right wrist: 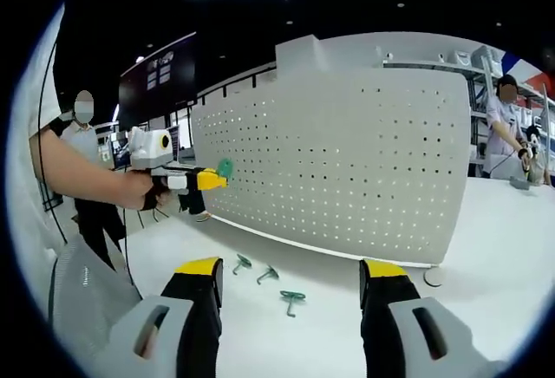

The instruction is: Insert the hook assembly into the mounting plate slot until the hook locks in place.

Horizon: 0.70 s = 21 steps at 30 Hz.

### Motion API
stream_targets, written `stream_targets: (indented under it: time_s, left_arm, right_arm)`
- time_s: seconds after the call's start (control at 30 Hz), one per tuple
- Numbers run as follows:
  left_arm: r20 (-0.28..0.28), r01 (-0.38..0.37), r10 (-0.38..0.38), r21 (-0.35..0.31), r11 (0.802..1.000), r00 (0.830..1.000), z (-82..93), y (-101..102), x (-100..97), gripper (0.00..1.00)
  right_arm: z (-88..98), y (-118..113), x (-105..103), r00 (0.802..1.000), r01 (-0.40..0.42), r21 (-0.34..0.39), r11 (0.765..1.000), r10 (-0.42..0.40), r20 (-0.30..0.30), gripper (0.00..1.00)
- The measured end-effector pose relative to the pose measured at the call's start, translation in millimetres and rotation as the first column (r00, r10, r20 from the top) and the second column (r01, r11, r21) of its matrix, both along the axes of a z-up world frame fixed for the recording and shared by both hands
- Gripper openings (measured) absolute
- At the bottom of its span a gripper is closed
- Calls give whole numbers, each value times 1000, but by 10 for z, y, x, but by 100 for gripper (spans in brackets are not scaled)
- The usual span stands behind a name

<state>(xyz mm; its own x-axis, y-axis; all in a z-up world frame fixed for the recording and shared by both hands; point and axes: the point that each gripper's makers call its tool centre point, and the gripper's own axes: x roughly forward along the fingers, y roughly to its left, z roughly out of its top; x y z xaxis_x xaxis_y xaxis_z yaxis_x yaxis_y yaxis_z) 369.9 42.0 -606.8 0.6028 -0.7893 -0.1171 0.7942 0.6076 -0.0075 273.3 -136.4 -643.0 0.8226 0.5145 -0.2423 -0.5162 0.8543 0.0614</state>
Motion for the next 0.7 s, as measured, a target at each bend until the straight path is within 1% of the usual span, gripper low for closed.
stream_targets:
  time_s: [0.07,0.17,0.27,0.37,0.43,0.47,0.5,0.53,0.57,0.63,0.67,0.7]
  left_arm:
    - [26,-5,6,-23,1000,1000,113,-21,-18,1]
    - [26,-10,11,-42,999,1000,196,-47,-30,1]
    - [36,-5,6,-36,999,999,210,-73,-35,1]
    - [35,-8,10,-44,999,999,221,-72,-23,1]
    - [31,-10,12,-48,999,999,218,-74,-21,1]
    - [31,-10,12,-48,999,999,218,-77,-22,1]
    - [31,-13,14,-43,999,999,210,-77,-20,1]
    - [31,-12,14,-46,999,999,213,-80,-22,1]
    - [30,-13,14,-46,999,999,214,-83,-24,1]
    - [28,-14,16,-50,999,999,214,-84,-23,1]
    - [28,-14,16,-50,999,999,213,-88,-26,1]
    - [29,-15,16,-48,999,999,210,-92,-29,1]
  right_arm:
    - [1,4,-2,1000,-1,-2,1000,1,1,62]
    - [10,8,-2,1000,-2,-1,1000,2,3,62]
    - [23,18,4,1000,-4,-2,1000,4,6,62]
    - [39,36,5,1000,-8,1,1000,8,10,62]
    - [76,64,-1,1000,-16,20,1000,15,21,62]
    - [117,85,-1,999,-20,51,999,18,32,61]
    - [171,110,-9,1000,-19,138,990,17,21,58]
    - [193,129,-28,1000,-29,201,979,30,-5,55]
    - [216,123,-24,1000,-25,227,973,26,-4,54]
    - [274,106,-9,1000,-16,286,958,16,1,54]
    - [282,92,-6,1000,-4,316,949,8,-12,54]
    - [282,83,-2,1000,-5,321,947,9,-12,53]
